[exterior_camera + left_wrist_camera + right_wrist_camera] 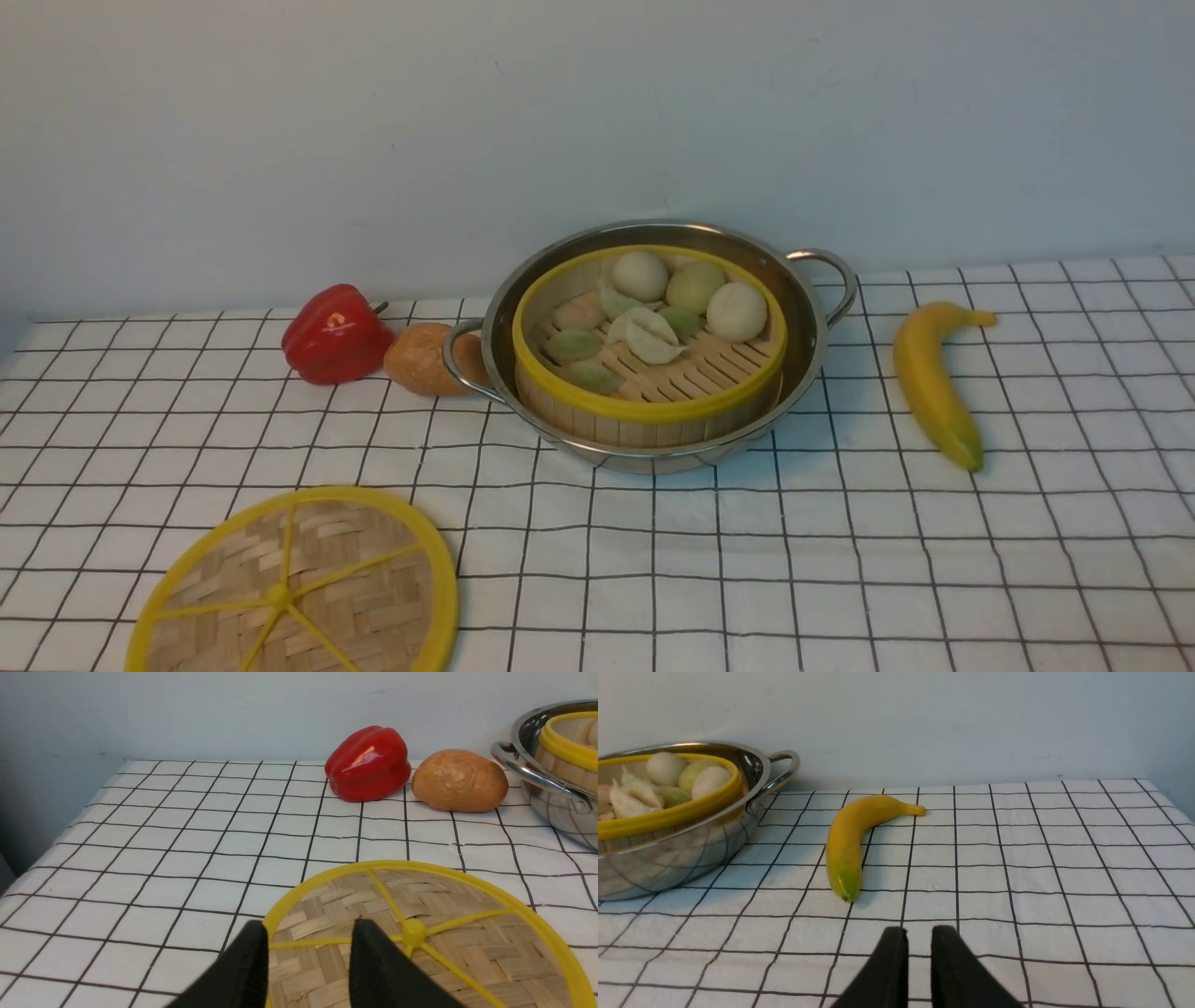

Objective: Place the steamer in the pot on the white tablecloth, and put the lid on the steamer.
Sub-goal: 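Grasp the bamboo steamer lid lying on the table by its centre knob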

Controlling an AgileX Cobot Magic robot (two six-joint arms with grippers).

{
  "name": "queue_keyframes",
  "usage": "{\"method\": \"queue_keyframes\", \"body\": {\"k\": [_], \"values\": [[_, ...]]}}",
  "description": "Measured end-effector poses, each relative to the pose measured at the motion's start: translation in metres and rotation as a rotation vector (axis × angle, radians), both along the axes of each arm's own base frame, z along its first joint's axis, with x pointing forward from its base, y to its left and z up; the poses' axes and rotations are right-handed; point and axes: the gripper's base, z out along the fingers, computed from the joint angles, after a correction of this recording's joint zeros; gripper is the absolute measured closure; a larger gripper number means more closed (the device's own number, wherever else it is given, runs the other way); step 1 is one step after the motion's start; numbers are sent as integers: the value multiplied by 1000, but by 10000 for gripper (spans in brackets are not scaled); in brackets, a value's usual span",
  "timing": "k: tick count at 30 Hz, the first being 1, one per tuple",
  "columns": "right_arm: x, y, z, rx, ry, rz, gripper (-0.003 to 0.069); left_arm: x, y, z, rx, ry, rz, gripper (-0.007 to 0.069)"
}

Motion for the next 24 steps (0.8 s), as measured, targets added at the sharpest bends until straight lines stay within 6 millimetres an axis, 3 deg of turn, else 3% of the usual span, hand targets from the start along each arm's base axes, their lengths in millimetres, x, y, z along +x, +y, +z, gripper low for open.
{"method": "queue_keyframes", "body": {"k": [6,24], "values": [[-1,0,0,-90,-3,9,537,0,0,0,0,0,0,382],[-2,0,0,-77,-10,11,493,0,0,0,0,0,0,382]]}}
